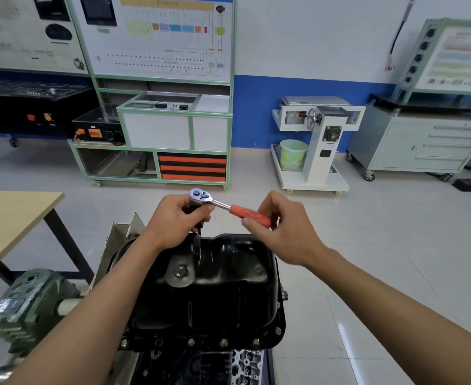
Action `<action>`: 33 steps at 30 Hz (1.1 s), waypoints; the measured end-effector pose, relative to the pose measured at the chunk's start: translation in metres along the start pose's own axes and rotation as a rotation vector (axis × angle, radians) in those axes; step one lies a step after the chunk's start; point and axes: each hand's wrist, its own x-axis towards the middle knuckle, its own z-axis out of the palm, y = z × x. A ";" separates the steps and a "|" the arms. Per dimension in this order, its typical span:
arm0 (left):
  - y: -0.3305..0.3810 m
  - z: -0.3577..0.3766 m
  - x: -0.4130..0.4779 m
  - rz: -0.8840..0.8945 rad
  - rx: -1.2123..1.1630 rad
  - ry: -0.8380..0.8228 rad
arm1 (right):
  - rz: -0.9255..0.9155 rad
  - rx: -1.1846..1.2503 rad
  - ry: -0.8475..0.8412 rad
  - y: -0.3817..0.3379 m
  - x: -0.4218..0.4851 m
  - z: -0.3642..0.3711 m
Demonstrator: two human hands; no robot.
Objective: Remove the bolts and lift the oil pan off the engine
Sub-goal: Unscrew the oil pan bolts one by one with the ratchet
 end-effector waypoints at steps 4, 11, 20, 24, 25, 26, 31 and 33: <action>0.005 0.002 -0.003 0.037 0.017 -0.037 | 0.007 -0.076 -0.141 -0.020 -0.029 0.010; 0.005 0.002 -0.005 0.010 -0.006 0.005 | -0.017 -0.109 -0.263 -0.045 -0.031 0.021; 0.004 0.000 -0.003 -0.001 0.051 0.006 | 0.042 0.041 -0.477 -0.025 0.016 -0.024; 0.004 -0.002 -0.003 -0.003 0.026 0.016 | 0.084 0.141 -0.436 -0.013 0.036 -0.032; 0.003 -0.002 -0.004 0.000 0.022 0.011 | 0.103 0.183 -0.416 -0.010 0.040 -0.033; 0.003 -0.001 -0.004 0.003 0.023 0.009 | 0.127 0.231 -0.395 -0.005 0.043 -0.033; 0.003 -0.001 -0.004 0.018 0.047 -0.002 | 0.319 0.460 -0.256 0.015 0.057 -0.021; 0.002 -0.001 -0.003 0.030 0.058 -0.019 | 0.378 0.517 -0.195 0.016 0.064 -0.013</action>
